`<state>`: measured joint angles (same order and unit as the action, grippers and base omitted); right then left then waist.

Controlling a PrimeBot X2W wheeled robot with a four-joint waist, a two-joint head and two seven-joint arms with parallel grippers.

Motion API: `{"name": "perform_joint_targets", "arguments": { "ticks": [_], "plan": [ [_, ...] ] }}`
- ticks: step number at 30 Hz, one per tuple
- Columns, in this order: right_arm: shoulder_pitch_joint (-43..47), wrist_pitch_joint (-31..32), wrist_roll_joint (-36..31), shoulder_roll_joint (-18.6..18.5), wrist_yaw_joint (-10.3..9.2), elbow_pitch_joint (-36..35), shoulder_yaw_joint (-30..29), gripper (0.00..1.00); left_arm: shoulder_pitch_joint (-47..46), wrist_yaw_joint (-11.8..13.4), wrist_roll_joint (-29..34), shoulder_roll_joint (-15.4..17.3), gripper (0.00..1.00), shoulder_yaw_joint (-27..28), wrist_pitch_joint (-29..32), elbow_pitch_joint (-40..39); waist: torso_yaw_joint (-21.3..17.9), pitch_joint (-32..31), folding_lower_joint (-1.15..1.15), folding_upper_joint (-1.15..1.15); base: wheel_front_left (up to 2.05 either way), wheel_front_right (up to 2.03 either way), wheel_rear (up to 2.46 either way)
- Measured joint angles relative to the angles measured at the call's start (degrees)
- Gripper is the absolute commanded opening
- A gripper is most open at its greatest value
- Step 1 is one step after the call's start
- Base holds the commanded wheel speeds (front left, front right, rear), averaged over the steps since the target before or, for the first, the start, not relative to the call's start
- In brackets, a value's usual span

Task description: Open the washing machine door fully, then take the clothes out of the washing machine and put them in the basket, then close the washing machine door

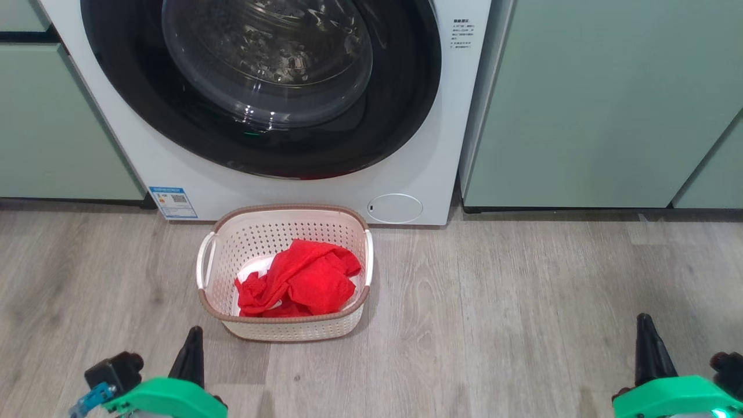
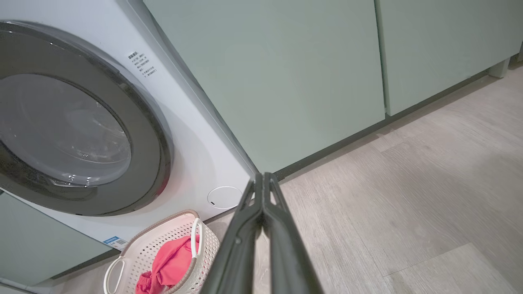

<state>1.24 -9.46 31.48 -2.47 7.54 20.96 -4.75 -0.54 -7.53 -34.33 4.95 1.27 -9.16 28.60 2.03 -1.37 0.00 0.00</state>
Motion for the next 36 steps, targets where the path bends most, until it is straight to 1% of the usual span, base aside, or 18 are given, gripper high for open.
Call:
{"name": "perform_joint_targets", "arguments": {
  "ticks": [13,36],
  "plan": [
    [-0.29,2.19,7.65,0.00,0.00,-0.58,-0.41,0.00,-0.18,0.00,-7.33,-0.30,0.00,0.30,1.88,-1.74,-0.26,0.20,0.00,0.00,0.00,0.00,0.00],
    [-1.41,5.98,23.12,0.01,0.00,-1.77,-1.24,0.00,-0.90,0.00,-22.01,-0.94,0.00,1.45,5.78,-4.71,-0.79,0.60,0.00,0.00,0.00,0.00,0.00]
  ]
}}
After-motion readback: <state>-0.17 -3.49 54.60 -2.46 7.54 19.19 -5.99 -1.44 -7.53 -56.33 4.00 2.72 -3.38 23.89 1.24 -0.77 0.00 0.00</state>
